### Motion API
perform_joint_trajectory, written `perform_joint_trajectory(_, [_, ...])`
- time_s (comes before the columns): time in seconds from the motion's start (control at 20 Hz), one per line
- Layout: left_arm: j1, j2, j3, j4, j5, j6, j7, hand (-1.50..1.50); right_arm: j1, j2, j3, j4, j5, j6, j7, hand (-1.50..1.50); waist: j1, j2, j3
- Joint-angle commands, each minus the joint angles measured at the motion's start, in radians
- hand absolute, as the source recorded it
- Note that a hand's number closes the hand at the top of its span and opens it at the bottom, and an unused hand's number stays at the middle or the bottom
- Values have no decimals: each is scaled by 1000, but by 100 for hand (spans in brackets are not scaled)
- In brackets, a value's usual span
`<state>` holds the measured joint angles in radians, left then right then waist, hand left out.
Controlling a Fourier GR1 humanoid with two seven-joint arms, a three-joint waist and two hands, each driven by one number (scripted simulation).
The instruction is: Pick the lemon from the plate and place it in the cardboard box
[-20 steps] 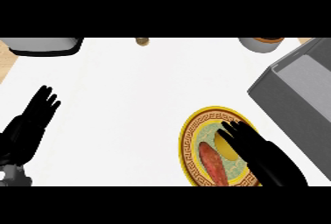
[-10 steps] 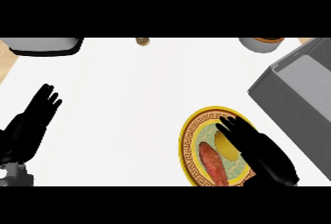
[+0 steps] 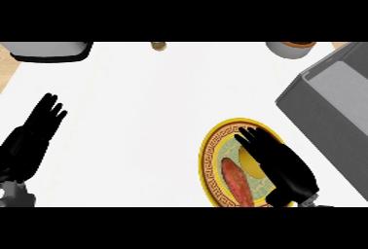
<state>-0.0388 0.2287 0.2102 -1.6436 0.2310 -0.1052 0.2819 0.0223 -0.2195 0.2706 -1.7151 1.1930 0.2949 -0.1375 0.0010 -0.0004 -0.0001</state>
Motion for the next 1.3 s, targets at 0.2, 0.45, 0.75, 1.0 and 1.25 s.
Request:
perform_joint_trajectory(0.2, [14,4,22,-49,3,-21,40,0,-91,58,-10,140,40,-29,1,-150,2,0,0])
perform_joint_trajectory(0.45, [17,-59,-30,-35,-64,25,10,0,-71,43,-31,166,41,-129,-66,150,1,0,0])
perform_joint_trajectory(0.75, [-18,-13,24,-13,-22,-9,42,0,-56,42,-11,97,33,-116,-115,150,-1,0,0])
perform_joint_trajectory(1.0, [27,11,55,-30,22,-66,0,0,-211,70,-152,237,7,42,49,150,14,3,-1])
perform_joint_trajectory(1.25, [-17,-41,-20,-17,-54,1,37,0,-315,127,-242,353,16,202,291,150,8,4,0])
